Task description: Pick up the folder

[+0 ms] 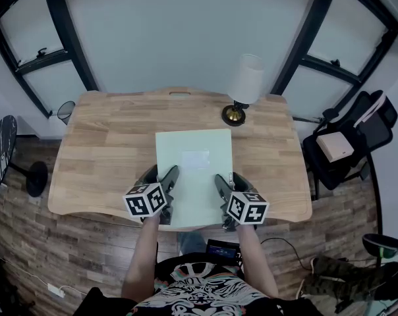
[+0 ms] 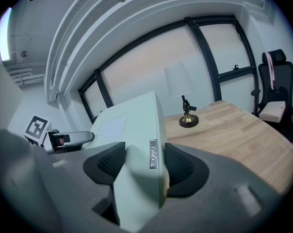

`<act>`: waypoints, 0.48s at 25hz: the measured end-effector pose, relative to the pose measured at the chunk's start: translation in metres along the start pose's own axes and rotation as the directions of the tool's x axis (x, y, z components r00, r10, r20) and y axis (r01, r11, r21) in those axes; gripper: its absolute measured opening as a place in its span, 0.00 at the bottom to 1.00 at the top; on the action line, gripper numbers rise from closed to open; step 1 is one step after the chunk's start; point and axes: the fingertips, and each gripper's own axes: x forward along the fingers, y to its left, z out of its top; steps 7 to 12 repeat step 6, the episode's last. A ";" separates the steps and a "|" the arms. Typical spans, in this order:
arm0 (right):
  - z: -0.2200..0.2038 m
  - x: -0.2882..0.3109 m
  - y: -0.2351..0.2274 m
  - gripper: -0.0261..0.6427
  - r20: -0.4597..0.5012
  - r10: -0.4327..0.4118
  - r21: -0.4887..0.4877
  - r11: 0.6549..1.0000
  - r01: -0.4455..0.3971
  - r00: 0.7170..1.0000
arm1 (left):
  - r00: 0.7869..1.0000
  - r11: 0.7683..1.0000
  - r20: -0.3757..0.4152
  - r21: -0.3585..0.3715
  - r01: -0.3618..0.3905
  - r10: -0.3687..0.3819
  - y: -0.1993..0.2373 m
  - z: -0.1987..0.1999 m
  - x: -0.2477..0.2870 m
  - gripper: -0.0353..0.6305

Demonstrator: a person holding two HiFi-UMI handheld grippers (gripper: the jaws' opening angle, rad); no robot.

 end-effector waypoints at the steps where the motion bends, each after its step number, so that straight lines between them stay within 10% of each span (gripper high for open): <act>1: 0.000 0.000 0.000 0.41 -0.001 -0.002 0.000 1.000 0.002 1.000 | 1.000 1.000 -0.001 0.000 0.000 0.000 0.000 0.000 0.000 0.50; 12: -0.002 0.001 -0.001 0.41 -0.005 -0.008 0.001 1.000 0.008 1.000 | 1.000 1.000 -0.006 0.005 0.004 -0.004 0.000 0.000 0.002 0.50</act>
